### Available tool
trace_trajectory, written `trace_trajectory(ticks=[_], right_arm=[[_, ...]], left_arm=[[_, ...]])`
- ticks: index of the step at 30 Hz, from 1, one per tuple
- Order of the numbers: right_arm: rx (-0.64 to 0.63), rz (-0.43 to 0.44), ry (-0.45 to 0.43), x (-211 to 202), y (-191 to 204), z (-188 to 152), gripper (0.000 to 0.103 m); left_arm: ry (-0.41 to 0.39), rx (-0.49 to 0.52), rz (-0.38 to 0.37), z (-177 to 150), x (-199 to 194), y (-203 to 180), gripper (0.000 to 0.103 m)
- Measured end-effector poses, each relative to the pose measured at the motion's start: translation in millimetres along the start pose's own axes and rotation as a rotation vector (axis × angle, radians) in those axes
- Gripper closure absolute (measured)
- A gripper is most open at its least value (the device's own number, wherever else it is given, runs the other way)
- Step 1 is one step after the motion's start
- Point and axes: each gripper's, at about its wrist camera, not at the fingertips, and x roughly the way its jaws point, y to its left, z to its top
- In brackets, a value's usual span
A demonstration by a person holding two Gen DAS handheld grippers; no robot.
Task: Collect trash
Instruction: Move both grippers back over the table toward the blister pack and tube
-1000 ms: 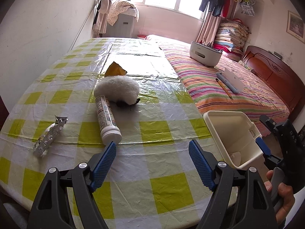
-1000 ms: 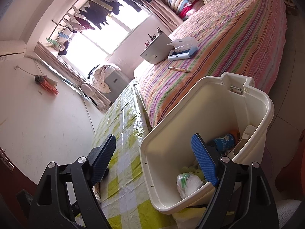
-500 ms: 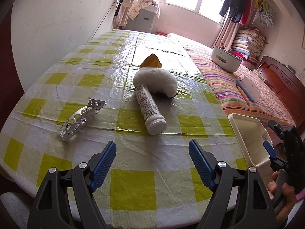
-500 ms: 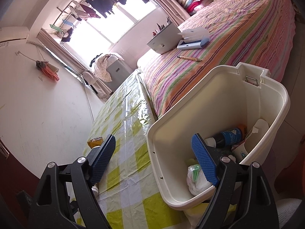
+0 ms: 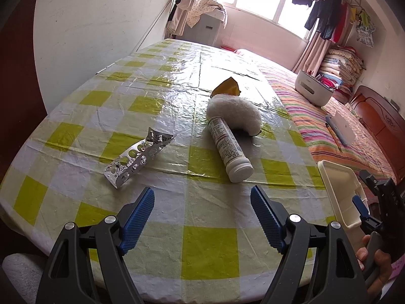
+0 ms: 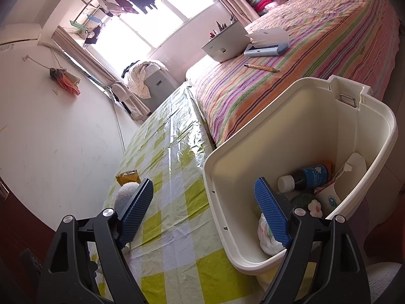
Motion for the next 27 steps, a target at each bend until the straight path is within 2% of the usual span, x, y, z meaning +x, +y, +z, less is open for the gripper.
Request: trace_trajectory(ticks=[12,20,27], right_arm=[[-0.015,0.004,0.029,7.4,4.8,-3.2,0.022],[-0.038,-0.001,0.043,11.2,8.7,-6.2,0.022],[-0.072,-0.004,0.056,15.0,15.2,-10.3,0.022]], left_arm=[[0.027,-0.062,0.032,7.8,2.0,40.0,0.027],[0.008,0.031,0.107,31.9,16.9,49.0,0.027],[0.048,0.099,0.139,44.3,48.1,46.6,0.027]])
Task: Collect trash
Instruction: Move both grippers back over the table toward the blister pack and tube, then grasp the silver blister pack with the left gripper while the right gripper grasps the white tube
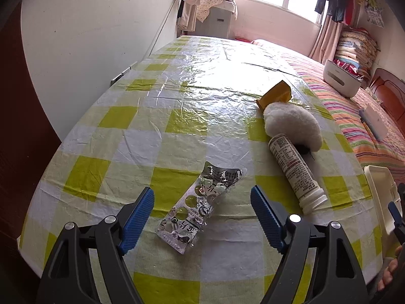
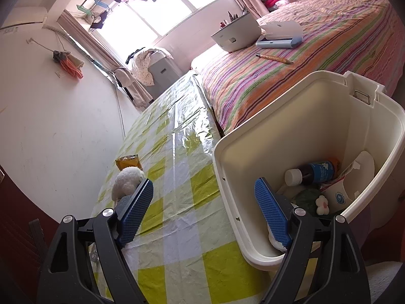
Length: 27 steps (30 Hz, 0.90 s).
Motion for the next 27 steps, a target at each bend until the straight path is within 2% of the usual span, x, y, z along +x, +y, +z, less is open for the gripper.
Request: trace_trajectory(ticks=[5,11,12,17,27], right_arm=[[-0.017,-0.002,0.009,2.6,3.5,-1.7,0.022],[-0.057,0.002,0.012,4.5,12.2,-4.8,0.022],[-0.064,0.001,0.011,4.4,13.7,-5.3,0.022],[-0.088,-0.001,0.017,6.5,18.7,-7.6,0.022],[-0.169,0.022,0.060,18.7,41.2,-15.7,0.022]], left_arm=[[0.026,0.075,0.026,-2.5,13.4,-10.0,0.027],[0.017,0.120,0.081,-4.3,19.3,-13.8,0.028],[0.020,0.123,0.087,-4.6,20.5,-13.8,0.030],[0.019,0.128,0.061,-3.8,20.0,-14.9,0.053],[0.009,0.136,0.039,-5.9,15.1,-14.6,0.068]])
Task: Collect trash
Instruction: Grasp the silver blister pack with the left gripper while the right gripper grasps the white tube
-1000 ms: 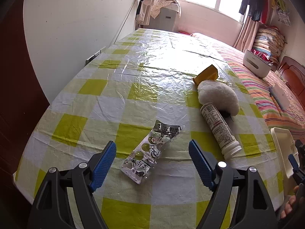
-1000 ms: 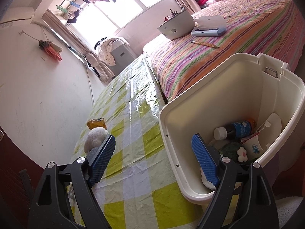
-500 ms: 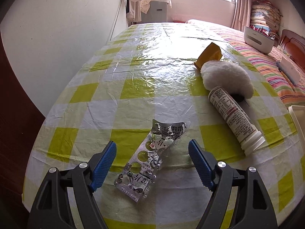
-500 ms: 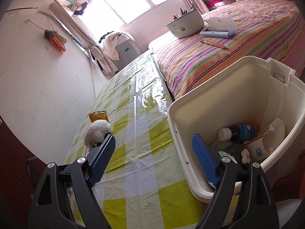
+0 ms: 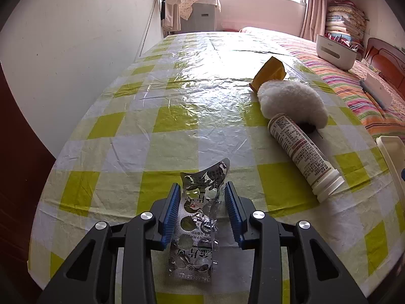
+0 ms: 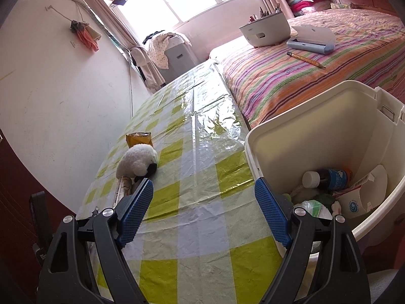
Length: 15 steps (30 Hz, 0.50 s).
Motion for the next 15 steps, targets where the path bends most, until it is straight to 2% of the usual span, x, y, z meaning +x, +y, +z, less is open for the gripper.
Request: trace_trajectory(ticks=[4,12,15], right_arm=[[-0.078,0.043,0.036,10.3,22.5,0.1,0.022],[-0.294,0.154,0.175,49.0,88.5,-4.8,0.022],[-0.365,0.167,0.226,65.1,110.8,-9.1,0.022]], left_arm=[[-0.016,-0.015,-0.009,-2.0,-4.6,3.8,0.068],[-0.060,-0.045,-0.054,-4.9,-15.6,10.3,0.068],[-0.074,-0.054,-0.067,-7.2,-19.5,11.0,0.068]])
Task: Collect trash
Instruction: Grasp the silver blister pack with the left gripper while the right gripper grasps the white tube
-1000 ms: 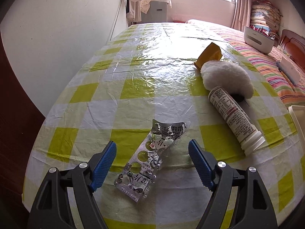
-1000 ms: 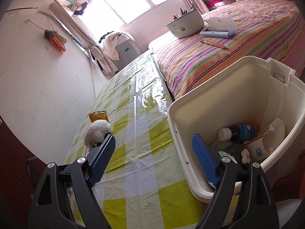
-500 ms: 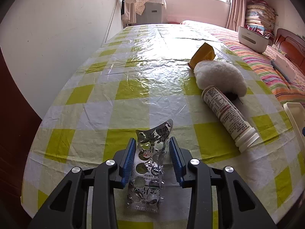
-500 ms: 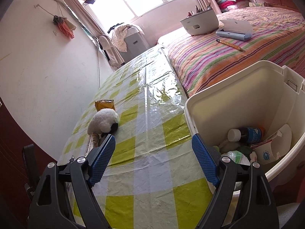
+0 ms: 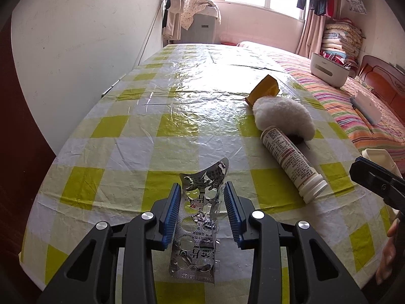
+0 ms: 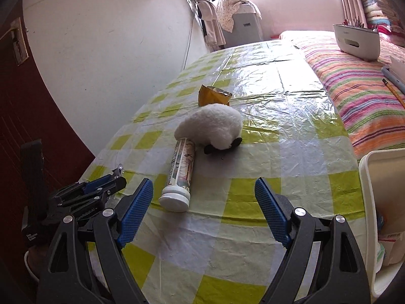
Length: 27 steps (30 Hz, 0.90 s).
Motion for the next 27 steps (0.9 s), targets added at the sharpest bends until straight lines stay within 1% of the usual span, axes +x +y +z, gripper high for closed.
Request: trace_trajectory(ticks=[6,7,8,10,13,16,17,19,21,25,27], right_arm=[[-0.097,0.011,0.090,32.5,27.1,10.6,0.023],[-0.105,0.013,0.105,37.3,30.0,11.8,0.028],[-0.114,0.013,0.120,42.3,33.1,12.7,0.034],[-0.133,0.011,0.153,53.3,39.5,14.2,0.042],[-0.149,-0.001,0.190,66.7,43.1,16.3,0.046],[-0.157,-0.016,0.226,77.7,43.2,15.7,0.062],[-0.160,-0.018,0.221,77.4,43.5,16.3,0.070],[-0.160,-0.024,0.218,77.5,43.6,16.1,0.074],[-0.148,-0.028,0.204,73.4,40.2,16.3,0.074],[-0.157,-0.028,0.144,56.0,38.6,14.8,0.074],[-0.153,-0.014,0.116,44.2,37.1,12.3,0.074]], left_arm=[[-0.012,-0.029,-0.015,-0.9,-2.3,3.1,0.068],[-0.012,-0.033,-0.018,-0.8,-1.9,3.0,0.068],[-0.014,-0.036,-0.021,-0.8,-2.1,2.9,0.068],[-0.017,-0.037,-0.022,-0.7,-3.0,3.0,0.068],[-0.021,-0.042,-0.029,-1.7,-4.5,3.6,0.068],[-0.021,-0.040,-0.031,-2.8,-5.3,3.5,0.068],[-0.020,-0.040,-0.033,-3.1,-5.5,3.6,0.068],[-0.019,-0.038,-0.035,-3.9,-5.6,3.2,0.068],[-0.017,-0.040,-0.036,-4.5,-5.6,2.7,0.068],[-0.022,-0.043,-0.036,-5.6,-6.4,0.7,0.068],[-0.027,-0.043,-0.033,-5.9,-7.9,-1.3,0.068]])
